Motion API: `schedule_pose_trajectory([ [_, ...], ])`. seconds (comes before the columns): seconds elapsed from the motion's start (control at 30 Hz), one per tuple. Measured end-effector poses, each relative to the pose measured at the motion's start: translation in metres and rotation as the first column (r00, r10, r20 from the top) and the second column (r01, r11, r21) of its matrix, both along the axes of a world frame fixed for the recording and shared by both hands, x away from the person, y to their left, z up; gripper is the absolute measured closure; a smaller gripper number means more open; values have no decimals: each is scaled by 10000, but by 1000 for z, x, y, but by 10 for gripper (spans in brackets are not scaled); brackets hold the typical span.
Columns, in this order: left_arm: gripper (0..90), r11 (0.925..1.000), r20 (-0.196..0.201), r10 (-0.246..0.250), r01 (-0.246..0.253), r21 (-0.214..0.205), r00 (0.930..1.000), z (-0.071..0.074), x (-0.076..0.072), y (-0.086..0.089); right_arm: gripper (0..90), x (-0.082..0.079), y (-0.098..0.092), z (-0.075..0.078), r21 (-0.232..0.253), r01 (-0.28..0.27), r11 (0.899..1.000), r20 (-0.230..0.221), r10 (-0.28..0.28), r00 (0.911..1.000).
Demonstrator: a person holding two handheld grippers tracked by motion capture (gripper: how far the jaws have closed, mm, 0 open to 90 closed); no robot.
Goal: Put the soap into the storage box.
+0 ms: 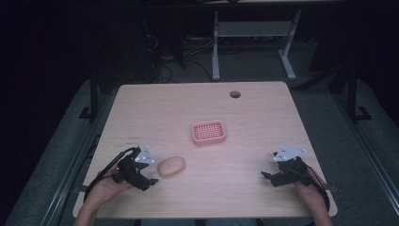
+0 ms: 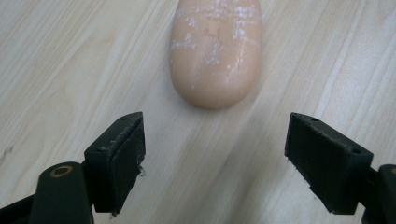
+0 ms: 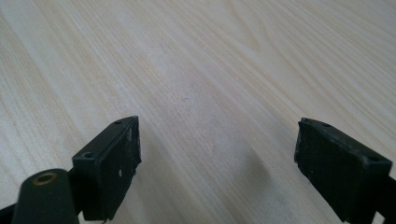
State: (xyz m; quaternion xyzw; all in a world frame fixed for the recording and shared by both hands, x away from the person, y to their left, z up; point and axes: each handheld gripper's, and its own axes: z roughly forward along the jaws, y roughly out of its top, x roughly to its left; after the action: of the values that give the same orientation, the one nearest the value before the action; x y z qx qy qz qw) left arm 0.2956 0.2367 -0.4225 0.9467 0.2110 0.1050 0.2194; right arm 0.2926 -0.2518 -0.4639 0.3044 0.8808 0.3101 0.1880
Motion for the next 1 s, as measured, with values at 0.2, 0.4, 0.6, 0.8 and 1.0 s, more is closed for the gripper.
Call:
schedule_pose_trajectory([
  [0.2, 201, 9999, -134, -148, 148, 8, 9998, 0, 6, -11, 140, 0, 0, 0, 18, 7, 10000, -9, -7, 10000],
  [0.4, 199, 9993, -198, -349, 351, 137, 9992, -1, 11, -22, 140, -1, 0, 0, 34, 21, 10000, -16, -21, 10000],
  [0.6, 200, 9987, -302, -433, 441, 265, 9986, -3, 17, -31, 140, -1, 0, 0, 55, 20, 10000, 3, -20, 10000],
  [0.8, 204, 9983, -342, -477, 487, 307, 9983, -4, 21, -38, 140, -1, 0, 1, 66, 29, 10000, 0, -29, 10000],
  [1.0, 210, 9982, -481, -469, 486, 359, 9977, -4, 25, -42, 140, -1, -1, 1, 78, 29, 10000, 19, -29, 10000],
])
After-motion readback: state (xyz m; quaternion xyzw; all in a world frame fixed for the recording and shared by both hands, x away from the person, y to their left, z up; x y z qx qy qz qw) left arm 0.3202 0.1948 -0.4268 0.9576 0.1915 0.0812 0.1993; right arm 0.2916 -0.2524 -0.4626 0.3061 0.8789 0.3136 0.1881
